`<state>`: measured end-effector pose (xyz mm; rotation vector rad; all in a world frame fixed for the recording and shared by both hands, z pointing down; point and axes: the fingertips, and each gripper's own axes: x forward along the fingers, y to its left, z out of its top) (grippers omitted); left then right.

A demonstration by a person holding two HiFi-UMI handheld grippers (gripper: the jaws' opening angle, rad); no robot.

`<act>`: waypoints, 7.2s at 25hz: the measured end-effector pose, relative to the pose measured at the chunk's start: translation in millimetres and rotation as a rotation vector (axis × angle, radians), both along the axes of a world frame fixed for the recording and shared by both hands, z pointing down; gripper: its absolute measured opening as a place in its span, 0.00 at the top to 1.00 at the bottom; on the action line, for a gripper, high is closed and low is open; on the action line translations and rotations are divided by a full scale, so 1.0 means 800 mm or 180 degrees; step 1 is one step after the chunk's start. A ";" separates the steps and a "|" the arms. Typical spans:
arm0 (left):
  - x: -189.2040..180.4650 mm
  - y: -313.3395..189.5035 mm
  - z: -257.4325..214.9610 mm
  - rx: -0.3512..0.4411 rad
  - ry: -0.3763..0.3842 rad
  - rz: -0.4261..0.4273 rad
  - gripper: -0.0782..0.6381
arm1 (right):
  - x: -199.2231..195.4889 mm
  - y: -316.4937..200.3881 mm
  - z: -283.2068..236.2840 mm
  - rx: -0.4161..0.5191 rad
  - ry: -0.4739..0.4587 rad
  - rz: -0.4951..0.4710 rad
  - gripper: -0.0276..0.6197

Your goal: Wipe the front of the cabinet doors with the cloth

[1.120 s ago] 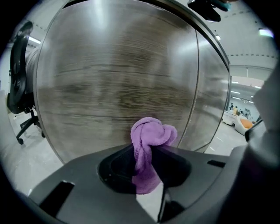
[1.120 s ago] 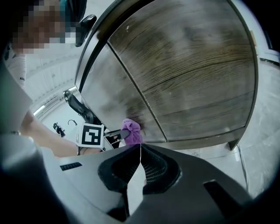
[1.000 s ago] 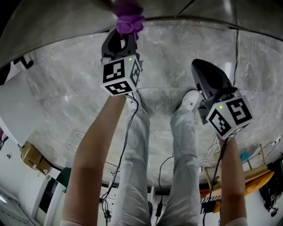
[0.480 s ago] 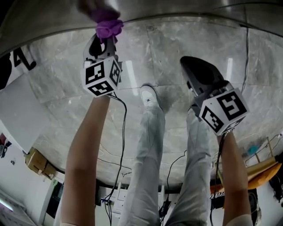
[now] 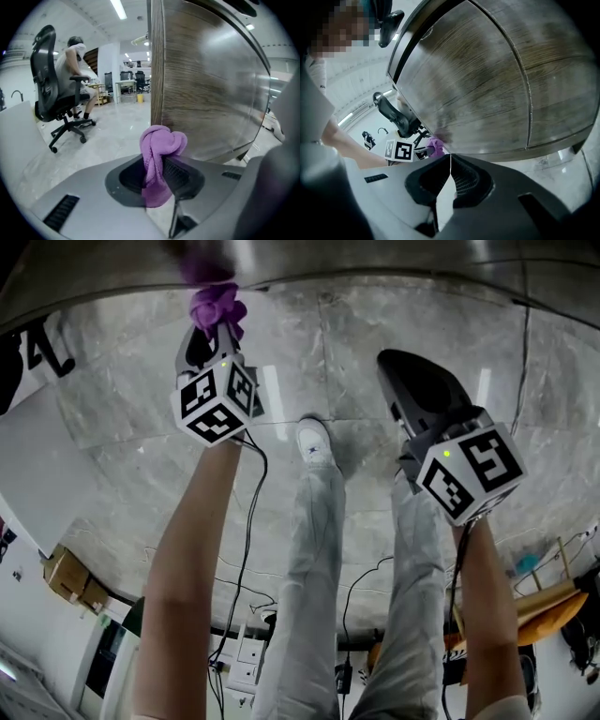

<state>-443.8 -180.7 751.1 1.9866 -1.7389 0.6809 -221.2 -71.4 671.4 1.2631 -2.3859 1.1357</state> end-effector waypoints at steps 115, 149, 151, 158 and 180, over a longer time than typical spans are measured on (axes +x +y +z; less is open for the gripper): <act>0.177 0.245 -0.949 0.1767 0.1450 0.1247 0.75 | 0.203 0.161 -0.846 0.2074 0.0391 0.0059 0.91; 0.154 0.370 -1.071 0.1696 0.1734 0.1516 0.75 | 0.128 0.265 -0.946 0.2039 0.0052 0.0436 0.91; 0.117 0.373 -1.069 0.1686 0.1766 0.1571 0.75 | 0.098 0.275 -0.945 0.2034 0.0111 0.0510 0.91; 0.035 0.382 -1.026 0.1501 0.1845 0.1852 0.75 | 0.002 0.324 -0.946 0.1951 0.0179 0.0739 0.91; 0.121 0.599 -1.043 0.1479 0.1806 0.1685 0.75 | 0.068 0.506 -0.932 0.2009 0.0031 0.0619 0.91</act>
